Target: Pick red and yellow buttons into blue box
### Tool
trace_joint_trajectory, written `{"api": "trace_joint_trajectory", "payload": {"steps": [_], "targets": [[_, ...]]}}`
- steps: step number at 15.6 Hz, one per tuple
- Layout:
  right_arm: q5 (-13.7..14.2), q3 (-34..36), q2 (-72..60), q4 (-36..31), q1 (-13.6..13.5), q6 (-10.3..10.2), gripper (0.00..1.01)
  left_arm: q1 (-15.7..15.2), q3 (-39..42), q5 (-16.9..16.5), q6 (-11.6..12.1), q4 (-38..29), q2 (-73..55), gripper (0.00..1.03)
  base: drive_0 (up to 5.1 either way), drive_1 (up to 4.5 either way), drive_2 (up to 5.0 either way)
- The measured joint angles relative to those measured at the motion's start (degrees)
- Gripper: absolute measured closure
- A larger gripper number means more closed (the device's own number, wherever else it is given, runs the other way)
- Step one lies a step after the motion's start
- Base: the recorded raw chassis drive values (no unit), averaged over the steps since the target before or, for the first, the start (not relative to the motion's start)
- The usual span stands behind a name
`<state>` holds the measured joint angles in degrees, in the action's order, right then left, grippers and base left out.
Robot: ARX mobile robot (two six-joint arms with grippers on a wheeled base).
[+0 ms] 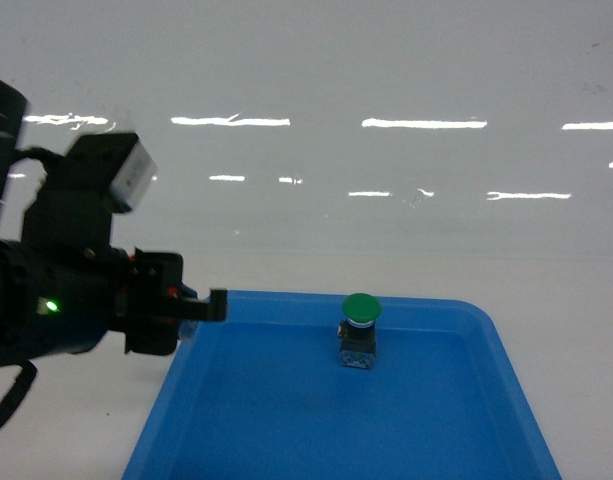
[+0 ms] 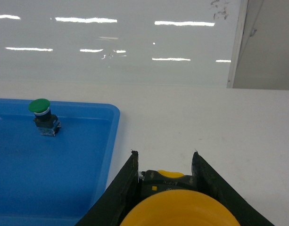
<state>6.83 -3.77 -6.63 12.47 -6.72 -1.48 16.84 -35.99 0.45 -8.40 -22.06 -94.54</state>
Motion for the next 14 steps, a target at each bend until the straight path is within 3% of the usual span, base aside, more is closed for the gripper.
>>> {"api": "trace_joint_trajectory", "payload": {"steps": [1, 4, 8, 13, 14], "targets": [[0.0, 0.0, 0.0, 0.0, 0.0, 0.0, 0.71, -2.4, 5.4, 3.5, 4.0, -8.5, 10.0, 0.74, 0.0, 0.0, 0.0], [0.0, 0.0, 0.0, 0.0, 0.0, 0.0, 0.71, -3.6, 10.6, 7.8, 7.4, -14.8, 18.3, 0.74, 0.0, 0.0, 0.0], [0.0, 0.0, 0.0, 0.0, 0.0, 0.0, 0.71, -4.3, 16.6, 9.3, 7.6, -13.2, 28.3, 0.74, 0.0, 0.0, 0.0], [0.0, 0.0, 0.0, 0.0, 0.0, 0.0, 0.71, -2.4, 19.5, 12.2, 7.3, -11.5, 37.2, 0.74, 0.0, 0.0, 0.0], [0.0, 0.0, 0.0, 0.0, 0.0, 0.0, 0.71, -1.7, 20.0, 13.3, 6.5, -8.2, 40.4, 0.74, 0.0, 0.0, 0.0]]}}
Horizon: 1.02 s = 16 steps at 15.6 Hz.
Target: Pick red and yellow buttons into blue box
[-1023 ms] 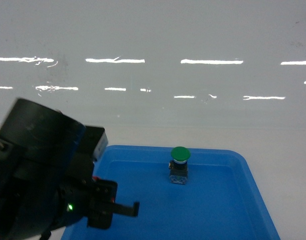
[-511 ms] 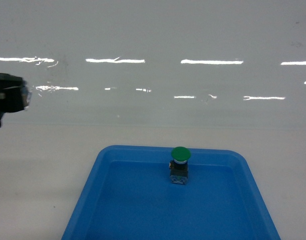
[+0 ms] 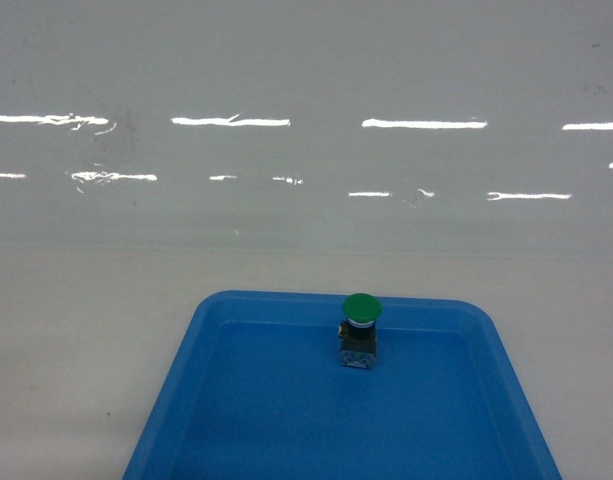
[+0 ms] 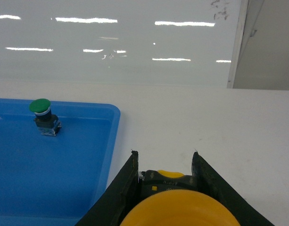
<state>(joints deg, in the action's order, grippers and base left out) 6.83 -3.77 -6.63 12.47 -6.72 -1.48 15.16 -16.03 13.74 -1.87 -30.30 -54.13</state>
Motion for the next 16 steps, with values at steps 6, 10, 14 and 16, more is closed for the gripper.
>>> {"api": "trace_joint_trajectory", "payload": {"steps": [6, 10, 14, 16], "targets": [[0.0, 0.0, 0.0, 0.0, 0.0, 0.0, 0.71, -0.3, 2.6, 1.6, -1.9, 7.3, 6.3, 0.74, 0.0, 0.0, 0.0], [0.0, 0.0, 0.0, 0.0, 0.0, 0.0, 0.71, 0.0, 2.6, 1.6, -1.7, 7.5, 5.7, 0.74, 0.0, -1.2, 1.3], [0.0, 0.0, 0.0, 0.0, 0.0, 0.0, 0.71, 0.0, 2.6, 1.6, -1.7, 7.4, 5.7, 0.74, -0.6, -3.52, 4.3], [0.0, 0.0, 0.0, 0.0, 0.0, 0.0, 0.71, -0.1, 2.6, 1.7, -1.6, 7.5, 5.7, 0.74, -0.2, -4.47, 4.1]]}}
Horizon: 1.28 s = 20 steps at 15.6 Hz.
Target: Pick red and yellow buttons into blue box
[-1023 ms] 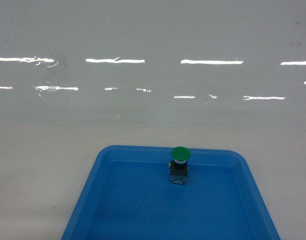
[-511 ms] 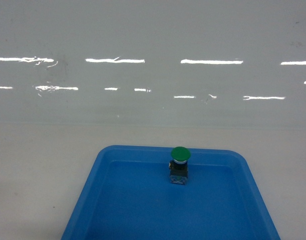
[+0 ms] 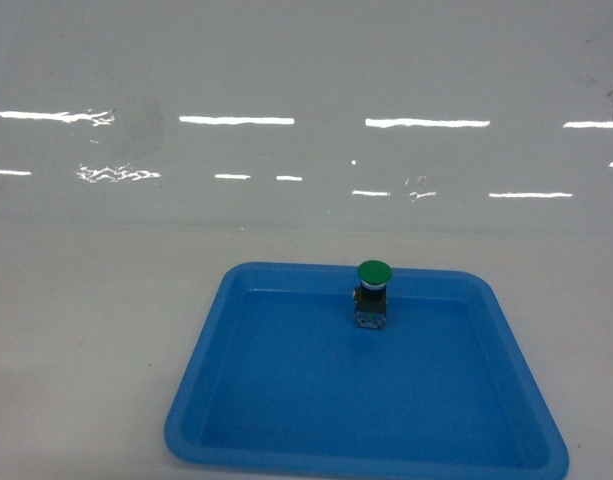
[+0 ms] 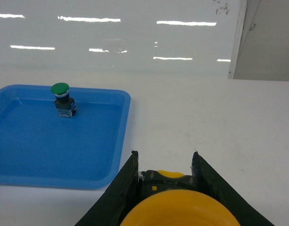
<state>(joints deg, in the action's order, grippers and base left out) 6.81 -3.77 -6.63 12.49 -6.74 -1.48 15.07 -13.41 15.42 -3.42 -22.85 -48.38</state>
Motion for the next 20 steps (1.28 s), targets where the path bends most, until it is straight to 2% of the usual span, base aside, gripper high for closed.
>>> {"api": "trace_joint_trajectory", "payload": {"steps": [5, 20], "targets": [[0.0, 0.0, 0.0, 0.0, 0.0, 0.0, 0.71, 0.0, 0.0, 0.0, 0.3, 0.1, 0.1, 0.74, 3.4, -4.23, 0.9], [0.0, 0.0, 0.0, 0.0, 0.0, 0.0, 0.71, 0.1, 0.0, 0.0, 0.4, -0.1, 0.0, 0.75, 4.9, -3.37, -1.4]]}}
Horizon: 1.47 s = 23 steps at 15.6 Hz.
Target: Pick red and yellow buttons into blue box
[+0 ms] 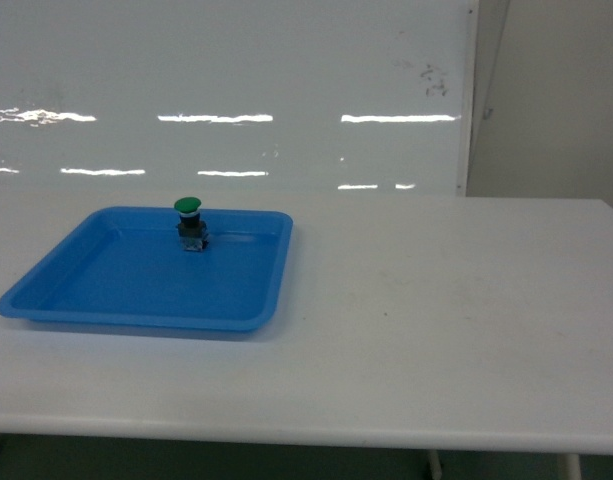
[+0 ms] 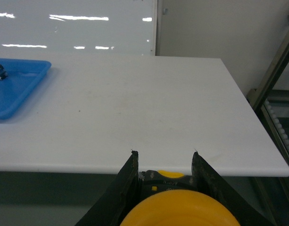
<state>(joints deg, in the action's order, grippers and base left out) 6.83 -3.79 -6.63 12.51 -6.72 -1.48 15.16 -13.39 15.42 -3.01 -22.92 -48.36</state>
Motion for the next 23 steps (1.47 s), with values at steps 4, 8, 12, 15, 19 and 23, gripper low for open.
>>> {"api": "trace_joint_trajectory", "payload": {"steps": [4, 8, 12, 15, 19, 23], "targets": [[0.0, 0.0, 0.0, 0.0, 0.0, 0.0, 0.71, 0.0, 0.0, 0.0, 0.0, 0.0, 0.0, 0.75, 5.0, -3.29, -1.4], [0.0, 0.0, 0.0, 0.0, 0.0, 0.0, 0.71, 0.0, 0.0, 0.0, 0.0, 0.1, 0.1, 0.75, 4.9, -3.36, -1.5], [0.0, 0.0, 0.0, 0.0, 0.0, 0.0, 0.71, 0.0, 0.0, 0.0, 0.0, 0.0, 0.1, 0.75, 4.9, -3.31, -1.4], [0.0, 0.0, 0.0, 0.0, 0.0, 0.0, 0.71, 0.0, 0.0, 0.0, 0.0, 0.0, 0.1, 0.75, 4.9, -3.28, -1.4], [0.0, 0.0, 0.0, 0.0, 0.0, 0.0, 0.71, 0.0, 0.0, 0.0, 0.0, -0.2, 0.1, 0.75, 5.0, -3.27, -1.4], [0.0, 0.0, 0.0, 0.0, 0.0, 0.0, 0.71, 0.0, 0.0, 0.0, 0.0, 0.1, 0.0, 0.75, 5.0, -3.29, -1.3]]}}
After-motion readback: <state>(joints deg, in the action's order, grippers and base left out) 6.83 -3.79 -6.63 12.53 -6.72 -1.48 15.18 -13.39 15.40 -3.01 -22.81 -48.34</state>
